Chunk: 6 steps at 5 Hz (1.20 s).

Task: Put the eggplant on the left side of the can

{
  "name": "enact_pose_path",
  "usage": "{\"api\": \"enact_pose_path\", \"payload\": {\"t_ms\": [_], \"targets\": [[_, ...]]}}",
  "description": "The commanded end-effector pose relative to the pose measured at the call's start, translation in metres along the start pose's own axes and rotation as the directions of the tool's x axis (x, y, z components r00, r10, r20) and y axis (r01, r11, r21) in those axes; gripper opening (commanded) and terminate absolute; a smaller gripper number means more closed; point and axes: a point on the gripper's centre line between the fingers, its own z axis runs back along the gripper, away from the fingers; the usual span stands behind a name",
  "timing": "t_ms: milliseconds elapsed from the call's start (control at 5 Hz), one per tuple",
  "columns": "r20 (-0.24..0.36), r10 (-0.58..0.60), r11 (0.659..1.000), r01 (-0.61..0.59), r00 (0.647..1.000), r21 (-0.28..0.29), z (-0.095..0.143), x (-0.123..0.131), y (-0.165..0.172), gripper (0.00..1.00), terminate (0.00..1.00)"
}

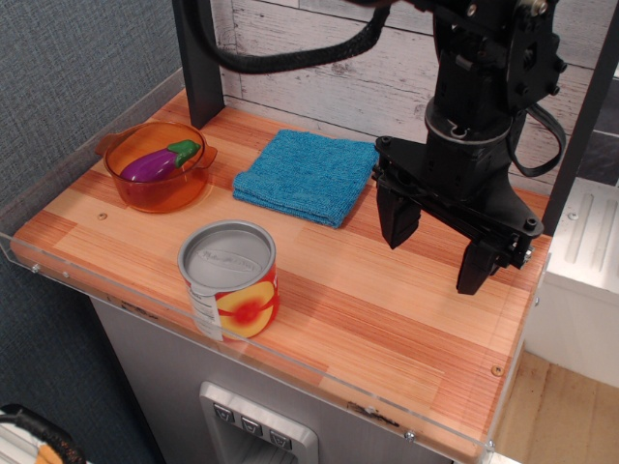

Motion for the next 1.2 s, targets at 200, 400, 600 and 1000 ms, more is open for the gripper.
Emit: {"api": "enact_pose_path", "payload": {"t_ms": [200, 400, 600, 1000], "targets": [[-0.015, -0.021, 1.000, 0.021, 1.000, -0.004, 0.005, -0.010, 0.019, 1.00, 0.00], [-0.012, -0.078, 0.997, 0.078, 0.997, -0.017, 0.011, -0.016, 0.045, 1.00, 0.00], [-0.033, -0.094, 0.994, 0.096, 0.995, 0.045, 0.020, -0.020, 0.073, 1.00, 0.00], [-0.109, -0.053, 0.997, 0.059, 0.993, 0.054, 0.029, -0.038, 0.144, 1.00, 0.00]]}}
